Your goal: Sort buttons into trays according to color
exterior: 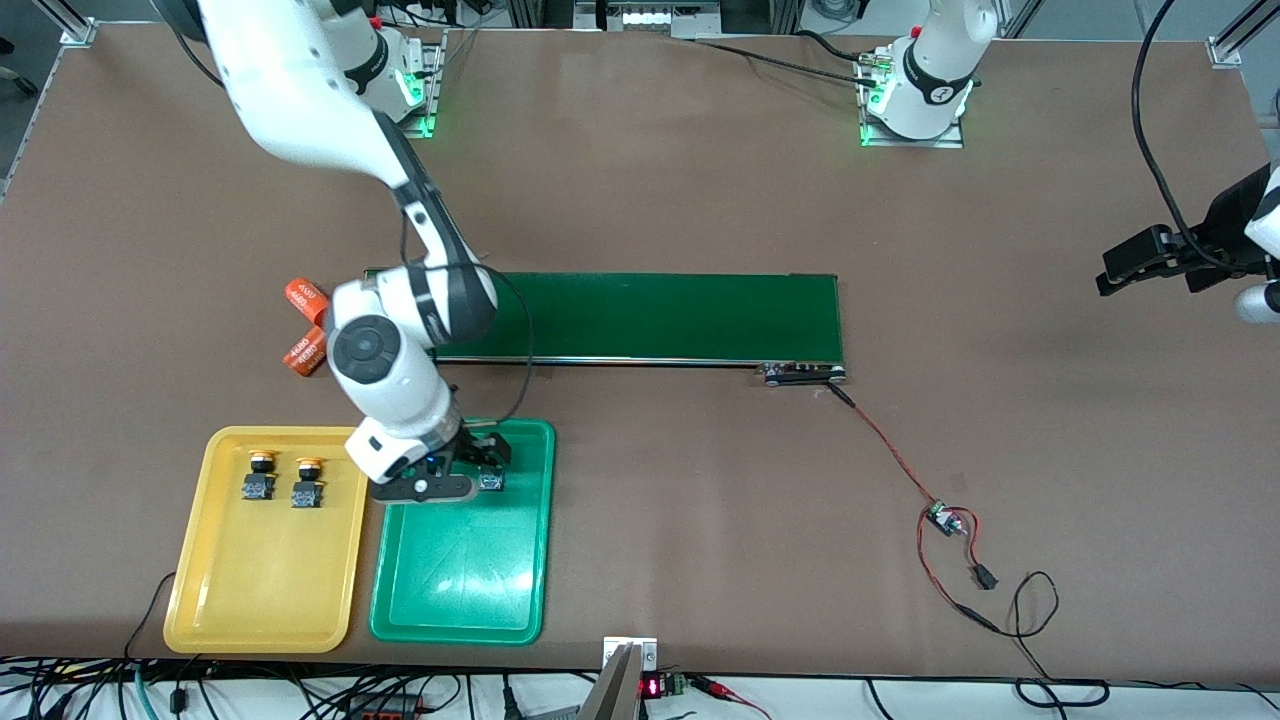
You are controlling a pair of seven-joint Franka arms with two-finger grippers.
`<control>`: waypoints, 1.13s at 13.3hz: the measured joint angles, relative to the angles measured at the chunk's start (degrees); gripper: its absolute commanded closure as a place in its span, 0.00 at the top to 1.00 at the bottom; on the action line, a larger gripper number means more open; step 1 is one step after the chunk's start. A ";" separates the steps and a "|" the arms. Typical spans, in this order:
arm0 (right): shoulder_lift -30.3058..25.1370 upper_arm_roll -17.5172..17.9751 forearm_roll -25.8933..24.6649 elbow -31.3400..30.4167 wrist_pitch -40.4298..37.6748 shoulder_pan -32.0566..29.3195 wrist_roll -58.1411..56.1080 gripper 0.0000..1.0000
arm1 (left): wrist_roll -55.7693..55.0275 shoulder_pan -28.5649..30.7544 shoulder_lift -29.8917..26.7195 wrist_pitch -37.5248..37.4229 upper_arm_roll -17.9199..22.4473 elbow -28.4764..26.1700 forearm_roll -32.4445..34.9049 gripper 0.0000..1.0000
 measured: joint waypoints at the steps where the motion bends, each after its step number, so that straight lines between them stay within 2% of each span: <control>1: -3.02 -0.20 0.00 0.03 -5.21 -0.62 -1.11 1.00 | 0.04 0.00 -0.18 -0.18 -0.19 0.01 0.00 1.00; 4: -11.09 -0.48 0.00 -0.12 -21.05 -4.57 -5.53 1.00 | 1.13 -0.02 -1.08 -0.41 -1.18 0.01 0.00 1.00; 9: -19.65 -0.54 -0.02 -0.42 -37.39 -9.38 -7.64 1.00 | 3.76 0.29 -1.27 -0.64 -1.21 -0.17 0.00 1.00; 13: -23.68 -0.39 0.05 -1.04 -39.17 -15.81 -13.06 1.00 | 2.08 0.99 -1.80 -0.65 -1.15 -1.75 0.00 1.00; 15: -26.97 0.14 -0.14 -5.37 -36.79 -18.69 -15.62 1.00 | 1.20 1.18 -2.16 -0.65 -1.15 -2.25 0.00 1.00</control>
